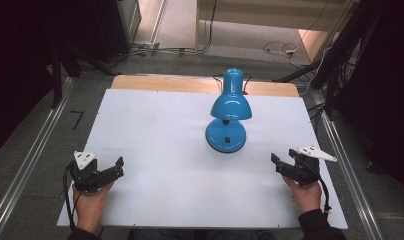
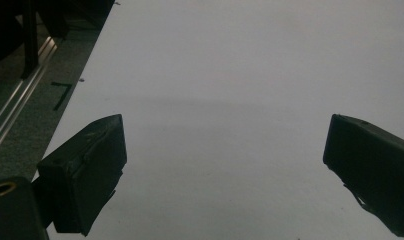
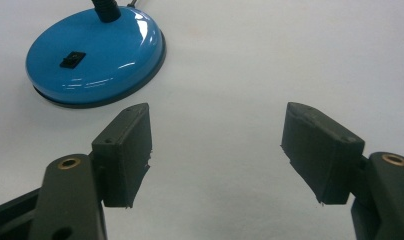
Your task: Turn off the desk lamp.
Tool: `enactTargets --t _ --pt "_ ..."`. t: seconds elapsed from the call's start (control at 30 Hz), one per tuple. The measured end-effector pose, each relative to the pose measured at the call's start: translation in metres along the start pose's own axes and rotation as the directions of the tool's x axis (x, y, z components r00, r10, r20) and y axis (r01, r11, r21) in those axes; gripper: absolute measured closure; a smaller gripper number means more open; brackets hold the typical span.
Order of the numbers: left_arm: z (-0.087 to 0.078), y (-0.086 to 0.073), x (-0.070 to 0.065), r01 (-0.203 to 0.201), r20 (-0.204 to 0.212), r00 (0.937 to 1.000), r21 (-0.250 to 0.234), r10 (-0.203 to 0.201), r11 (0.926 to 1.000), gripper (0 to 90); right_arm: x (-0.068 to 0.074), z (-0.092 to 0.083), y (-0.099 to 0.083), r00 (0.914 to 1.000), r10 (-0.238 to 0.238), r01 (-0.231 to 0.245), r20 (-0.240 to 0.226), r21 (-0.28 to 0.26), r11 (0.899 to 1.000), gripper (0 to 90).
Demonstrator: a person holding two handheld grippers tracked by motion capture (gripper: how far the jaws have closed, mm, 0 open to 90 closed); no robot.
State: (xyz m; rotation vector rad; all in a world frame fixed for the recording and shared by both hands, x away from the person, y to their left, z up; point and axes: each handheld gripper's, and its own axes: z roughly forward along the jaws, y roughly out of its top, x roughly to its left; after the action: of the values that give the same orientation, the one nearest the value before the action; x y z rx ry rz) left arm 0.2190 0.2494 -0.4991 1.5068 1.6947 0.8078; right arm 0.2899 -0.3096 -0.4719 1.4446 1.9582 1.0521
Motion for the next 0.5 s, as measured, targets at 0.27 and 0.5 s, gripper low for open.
enactTargets --t 0.27,0.5 --pt "0.0001 0.0 0.0001 0.0 -0.001 1.0 0.002 0.0 1.0 4.3 -0.0041 -0.0035 -0.0023 1.0 0.008 -0.008 0.006 -0.001 1.0 26.8" --pt "0.0001 -0.0001 0.0001 -0.001 0.0 1.0 0.003 0.001 1.0 4.3 -0.0076 -0.0072 -0.003 0.9999 0.012 -0.012 0.011 -0.006 1.0 26.8"
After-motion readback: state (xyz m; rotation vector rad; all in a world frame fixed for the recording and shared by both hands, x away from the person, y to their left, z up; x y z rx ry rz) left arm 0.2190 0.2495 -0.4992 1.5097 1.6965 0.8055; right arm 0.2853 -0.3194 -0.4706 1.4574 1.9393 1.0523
